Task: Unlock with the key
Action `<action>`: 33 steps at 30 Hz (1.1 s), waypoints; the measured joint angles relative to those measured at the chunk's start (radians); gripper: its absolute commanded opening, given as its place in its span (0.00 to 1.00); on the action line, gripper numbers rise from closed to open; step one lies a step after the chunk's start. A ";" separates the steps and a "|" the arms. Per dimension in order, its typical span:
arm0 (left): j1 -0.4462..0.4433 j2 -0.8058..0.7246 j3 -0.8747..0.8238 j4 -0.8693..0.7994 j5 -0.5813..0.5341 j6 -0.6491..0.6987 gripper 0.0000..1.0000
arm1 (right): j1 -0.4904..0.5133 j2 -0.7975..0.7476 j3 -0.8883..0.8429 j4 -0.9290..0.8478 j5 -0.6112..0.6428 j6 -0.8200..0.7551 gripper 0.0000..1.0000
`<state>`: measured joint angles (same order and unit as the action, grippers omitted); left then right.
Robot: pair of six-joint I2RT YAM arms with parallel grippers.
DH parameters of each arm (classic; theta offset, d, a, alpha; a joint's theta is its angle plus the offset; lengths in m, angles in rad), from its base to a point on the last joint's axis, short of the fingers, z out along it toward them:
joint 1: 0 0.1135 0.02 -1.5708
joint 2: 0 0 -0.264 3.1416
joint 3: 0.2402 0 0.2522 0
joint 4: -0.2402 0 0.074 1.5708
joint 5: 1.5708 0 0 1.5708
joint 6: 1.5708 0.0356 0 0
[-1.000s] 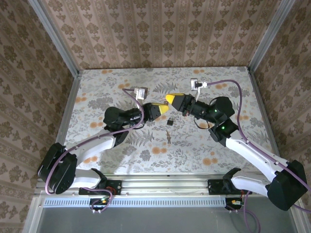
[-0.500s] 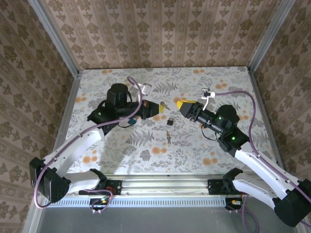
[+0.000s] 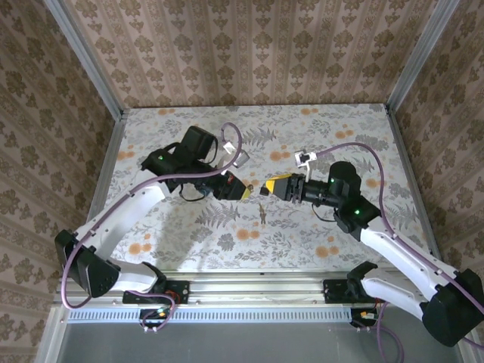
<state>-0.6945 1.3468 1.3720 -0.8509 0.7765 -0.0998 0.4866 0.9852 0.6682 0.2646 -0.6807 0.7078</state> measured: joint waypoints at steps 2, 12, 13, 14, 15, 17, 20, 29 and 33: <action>-0.006 -0.015 0.003 -0.002 0.033 0.014 0.00 | 0.000 0.015 0.005 0.025 -0.051 0.006 0.43; -0.027 -0.031 0.005 -0.002 0.107 0.035 0.00 | 0.036 0.058 0.061 0.107 -0.195 0.031 0.41; -0.030 -0.031 0.005 -0.002 0.109 0.035 0.00 | 0.043 0.063 0.066 0.107 -0.199 0.031 0.41; -0.032 -0.031 0.005 -0.002 0.111 0.035 0.00 | 0.050 0.069 0.072 0.107 -0.203 0.030 0.41; -0.032 -0.031 0.005 -0.002 0.113 0.037 0.00 | 0.056 0.073 0.075 0.106 -0.208 0.028 0.39; -0.034 -0.031 0.005 -0.002 0.115 0.037 0.00 | 0.065 0.080 0.083 0.106 -0.215 0.026 0.33; -0.034 -0.031 0.005 0.000 0.114 0.037 0.00 | 0.076 0.090 0.098 0.105 -0.224 0.020 0.26; -0.039 -0.032 0.004 0.017 0.134 0.037 0.00 | 0.085 0.097 0.123 0.044 -0.230 -0.028 0.11; -0.040 -0.032 0.004 0.013 0.140 0.037 0.00 | 0.086 0.097 0.131 0.022 -0.233 -0.054 0.00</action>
<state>-0.7345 1.3151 1.3762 -0.8375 0.9169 -0.0628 0.5724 1.0824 0.7990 0.2867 -0.9134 0.6540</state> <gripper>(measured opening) 0.054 0.053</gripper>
